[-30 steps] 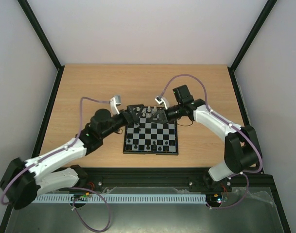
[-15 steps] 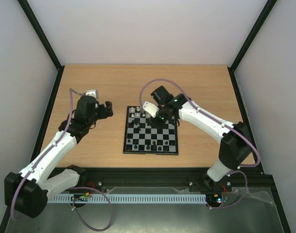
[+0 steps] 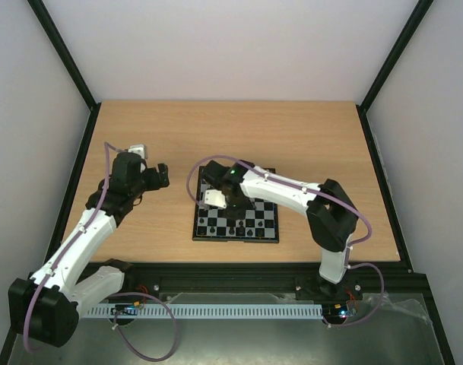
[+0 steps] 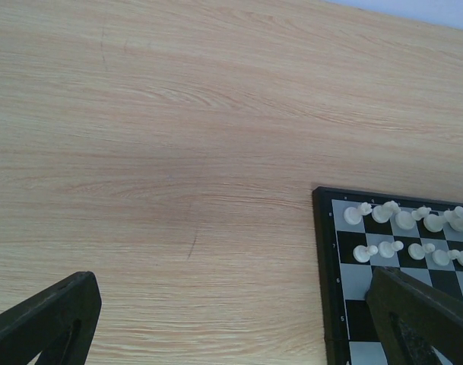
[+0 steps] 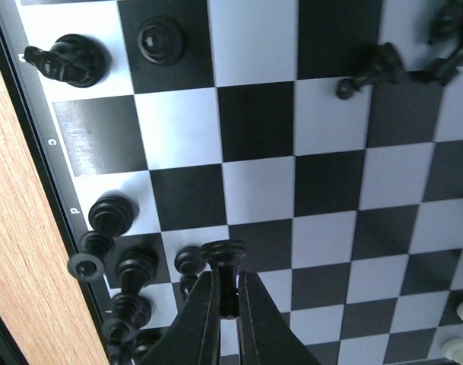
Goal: Set up the chess pieces on the board
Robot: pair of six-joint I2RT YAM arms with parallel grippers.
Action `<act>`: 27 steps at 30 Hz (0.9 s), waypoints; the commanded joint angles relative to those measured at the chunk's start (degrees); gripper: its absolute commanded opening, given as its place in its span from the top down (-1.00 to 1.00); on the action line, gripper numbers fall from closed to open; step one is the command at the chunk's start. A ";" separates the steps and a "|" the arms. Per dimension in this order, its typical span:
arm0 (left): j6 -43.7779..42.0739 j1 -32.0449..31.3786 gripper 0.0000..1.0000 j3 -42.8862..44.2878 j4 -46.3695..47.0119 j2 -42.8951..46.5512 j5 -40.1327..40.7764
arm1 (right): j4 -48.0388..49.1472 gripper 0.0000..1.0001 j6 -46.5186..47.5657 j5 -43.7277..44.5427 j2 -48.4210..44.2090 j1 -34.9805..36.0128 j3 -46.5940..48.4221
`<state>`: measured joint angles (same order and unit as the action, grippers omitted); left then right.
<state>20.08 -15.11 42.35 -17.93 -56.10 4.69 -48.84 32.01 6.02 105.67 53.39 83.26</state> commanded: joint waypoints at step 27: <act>-1.88 0.26 -0.98 -1.18 -0.35 0.99 -0.85 | -5.58 0.76 0.01 3.51 9.12 5.14 2.92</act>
<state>18.83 -15.09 41.91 -17.93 -55.55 4.47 -51.40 32.25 9.43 113.38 57.89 85.12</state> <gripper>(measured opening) 0.993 0.106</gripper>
